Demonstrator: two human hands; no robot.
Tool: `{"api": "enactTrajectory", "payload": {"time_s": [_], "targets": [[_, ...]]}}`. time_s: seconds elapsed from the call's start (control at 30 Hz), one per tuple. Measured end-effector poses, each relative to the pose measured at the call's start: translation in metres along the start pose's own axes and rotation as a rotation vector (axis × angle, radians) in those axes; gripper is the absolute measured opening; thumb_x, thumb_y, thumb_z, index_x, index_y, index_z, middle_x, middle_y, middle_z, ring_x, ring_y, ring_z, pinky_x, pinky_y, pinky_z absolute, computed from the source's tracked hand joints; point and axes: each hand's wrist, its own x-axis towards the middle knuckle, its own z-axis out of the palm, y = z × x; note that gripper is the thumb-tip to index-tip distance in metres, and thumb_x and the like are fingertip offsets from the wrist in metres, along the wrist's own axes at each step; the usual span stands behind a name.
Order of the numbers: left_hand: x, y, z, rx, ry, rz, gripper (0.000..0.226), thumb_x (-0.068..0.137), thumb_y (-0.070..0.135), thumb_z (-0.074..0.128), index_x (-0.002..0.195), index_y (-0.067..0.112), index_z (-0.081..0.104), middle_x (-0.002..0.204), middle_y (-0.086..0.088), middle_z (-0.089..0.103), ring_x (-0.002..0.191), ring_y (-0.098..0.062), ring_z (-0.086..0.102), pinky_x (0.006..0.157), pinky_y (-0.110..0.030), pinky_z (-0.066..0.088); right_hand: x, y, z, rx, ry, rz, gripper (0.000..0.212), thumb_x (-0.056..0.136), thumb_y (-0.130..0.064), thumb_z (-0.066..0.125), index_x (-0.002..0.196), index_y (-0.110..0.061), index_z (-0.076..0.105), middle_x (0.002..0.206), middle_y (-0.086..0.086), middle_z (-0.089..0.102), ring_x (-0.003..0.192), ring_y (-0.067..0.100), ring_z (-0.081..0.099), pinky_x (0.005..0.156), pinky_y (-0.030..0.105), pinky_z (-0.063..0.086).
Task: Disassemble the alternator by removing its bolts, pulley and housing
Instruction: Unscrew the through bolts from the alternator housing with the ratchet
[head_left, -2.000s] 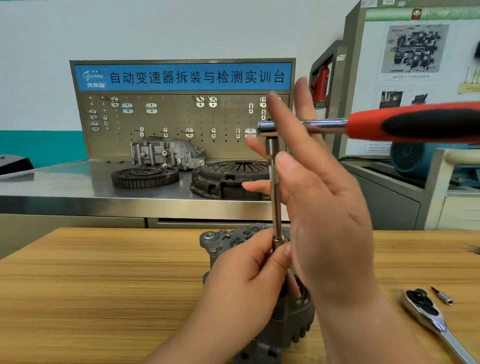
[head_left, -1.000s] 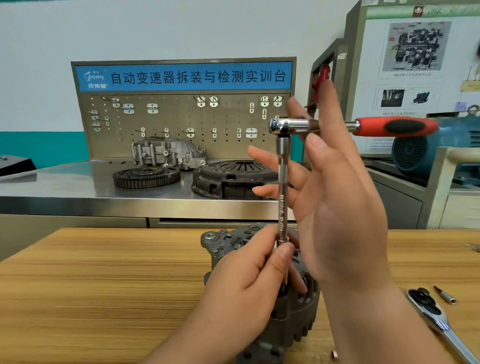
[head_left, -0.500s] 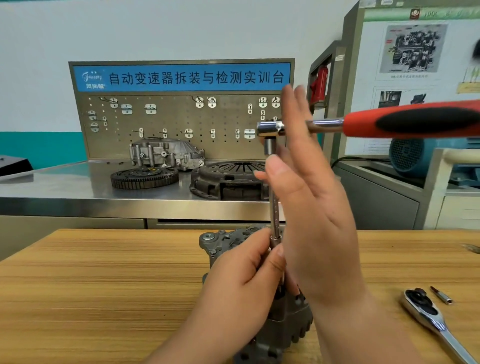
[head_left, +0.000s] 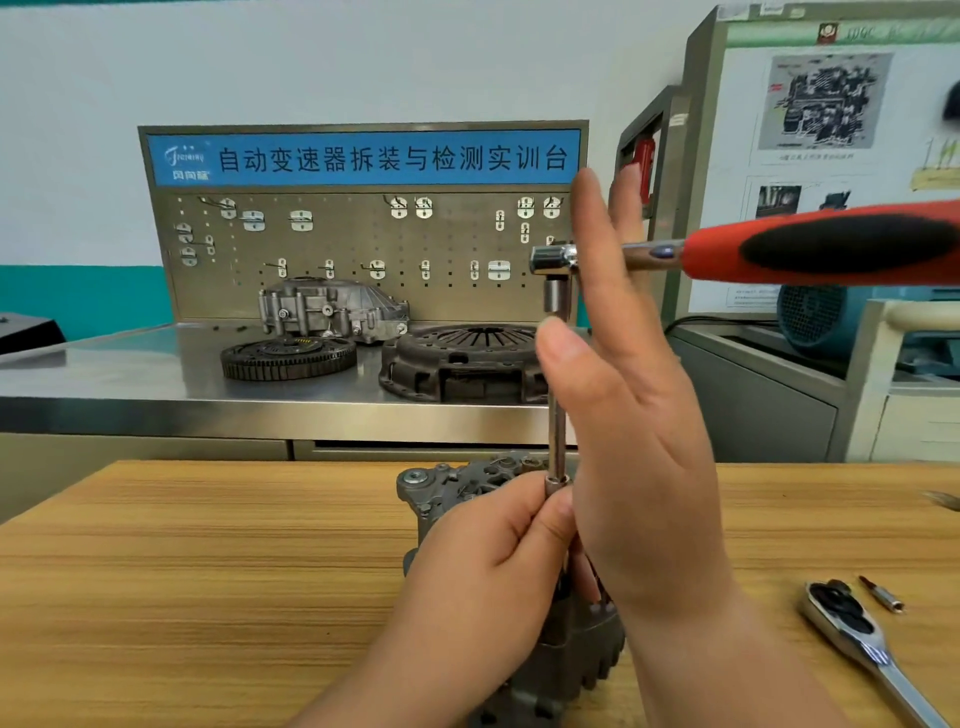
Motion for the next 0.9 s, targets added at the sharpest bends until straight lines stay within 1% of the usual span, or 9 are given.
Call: {"api": "enactTrajectory", "payload": {"time_s": [0.07, 0.13, 0.23, 0.33, 0.47, 0.57, 0.67, 0.77, 0.9], "targets": [[0.0004, -0.0029, 0.0002, -0.028, -0.029, 0.013, 0.031, 0.095, 0.042, 0.040, 0.079, 0.029, 0.064, 0.068, 0.016, 0.069, 0.067, -0.001, 0.061, 0.068, -0.032, 0.051, -0.0003, -0.0008, -0.0001, 0.081, 0.021, 0.032, 0.064, 0.089, -0.029, 0.042, 0.150, -0.033, 0.023, 0.160, -0.011, 0.018, 0.143, -0.003, 0.019, 0.113, 0.013, 0.023], [-0.0009, -0.0045, -0.0002, -0.063, -0.063, 0.034, 0.036, 0.089, 0.052, 0.039, 0.094, 0.028, 0.065, 0.087, 0.010, 0.074, 0.089, -0.013, 0.066, 0.085, -0.047, 0.052, -0.0004, 0.0000, -0.0021, 0.174, 0.048, 0.087, 0.069, 0.085, -0.034, 0.044, 0.149, -0.042, 0.019, 0.154, -0.012, 0.022, 0.137, 0.008, 0.031, 0.113, 0.032, 0.033], [-0.0028, -0.0047, -0.0006, -0.073, -0.088, 0.055, 0.045, 0.085, 0.061, 0.036, 0.107, 0.031, 0.062, 0.100, 0.010, 0.073, 0.101, -0.018, 0.065, 0.091, -0.054, 0.048, 0.0012, 0.0030, -0.0055, 0.207, 0.081, 0.132, 0.079, 0.079, -0.039, 0.048, 0.150, -0.042, 0.014, 0.154, -0.023, 0.029, 0.139, -0.008, 0.028, 0.117, 0.035, 0.029], [-0.0022, -0.0056, 0.0011, -0.032, -0.065, 0.051, 0.035, 0.085, 0.056, 0.039, 0.098, 0.033, 0.062, 0.089, 0.013, 0.073, 0.089, -0.014, 0.066, 0.085, -0.052, 0.051, 0.0007, 0.0052, -0.0048, 0.143, 0.088, 0.120, 0.079, 0.080, -0.039, 0.049, 0.151, -0.041, 0.015, 0.153, -0.026, 0.029, 0.137, -0.013, 0.025, 0.110, 0.018, 0.031], [-0.0006, -0.0052, 0.0028, 0.003, 0.013, 0.036, 0.020, 0.082, 0.039, 0.042, 0.080, 0.035, 0.062, 0.067, 0.019, 0.067, 0.063, 0.003, 0.057, 0.064, -0.031, 0.050, -0.0018, 0.0039, -0.0023, -0.056, 0.068, 0.031, 0.068, 0.088, -0.037, 0.043, 0.152, -0.032, 0.021, 0.161, -0.018, 0.014, 0.146, -0.003, 0.009, 0.121, 0.042, 0.016], [0.0005, -0.0032, 0.0030, 0.011, 0.017, 0.023, 0.020, 0.080, 0.039, 0.042, 0.082, 0.032, 0.061, 0.064, 0.021, 0.067, 0.060, 0.007, 0.056, 0.060, -0.016, 0.044, -0.0003, 0.0036, -0.0042, -0.118, 0.048, -0.016, 0.062, 0.090, -0.033, 0.041, 0.149, -0.028, 0.025, 0.163, -0.006, 0.007, 0.146, -0.003, 0.009, 0.119, 0.026, 0.018], [-0.0001, -0.0047, 0.0015, -0.008, 0.000, 0.038, 0.024, 0.082, 0.043, 0.042, 0.086, 0.029, 0.061, 0.071, 0.018, 0.070, 0.068, 0.000, 0.061, 0.068, -0.031, 0.053, -0.0001, 0.0023, -0.0034, -0.008, 0.016, 0.012, 0.064, 0.089, -0.031, 0.042, 0.150, -0.031, 0.022, 0.162, -0.013, 0.013, 0.143, -0.008, 0.013, 0.117, 0.019, 0.018], [-0.0030, -0.0050, 0.0006, -0.088, -0.055, 0.042, 0.039, 0.085, 0.057, 0.041, 0.096, 0.028, 0.064, 0.090, 0.012, 0.073, 0.092, -0.018, 0.066, 0.087, -0.052, 0.051, 0.0018, 0.0049, -0.0063, 0.160, 0.037, 0.094, 0.074, 0.083, -0.034, 0.046, 0.151, -0.042, 0.016, 0.155, -0.025, 0.026, 0.140, -0.010, 0.024, 0.114, 0.016, 0.023], [-0.0037, -0.0039, 0.0005, -0.077, -0.069, 0.055, 0.043, 0.082, 0.062, 0.037, 0.099, 0.031, 0.062, 0.093, 0.010, 0.072, 0.094, -0.021, 0.065, 0.087, -0.053, 0.050, 0.0016, 0.0083, -0.0069, 0.118, 0.044, 0.103, 0.077, 0.084, -0.036, 0.046, 0.153, -0.038, 0.013, 0.154, -0.026, 0.027, 0.139, -0.013, 0.021, 0.114, 0.014, 0.022]]}}
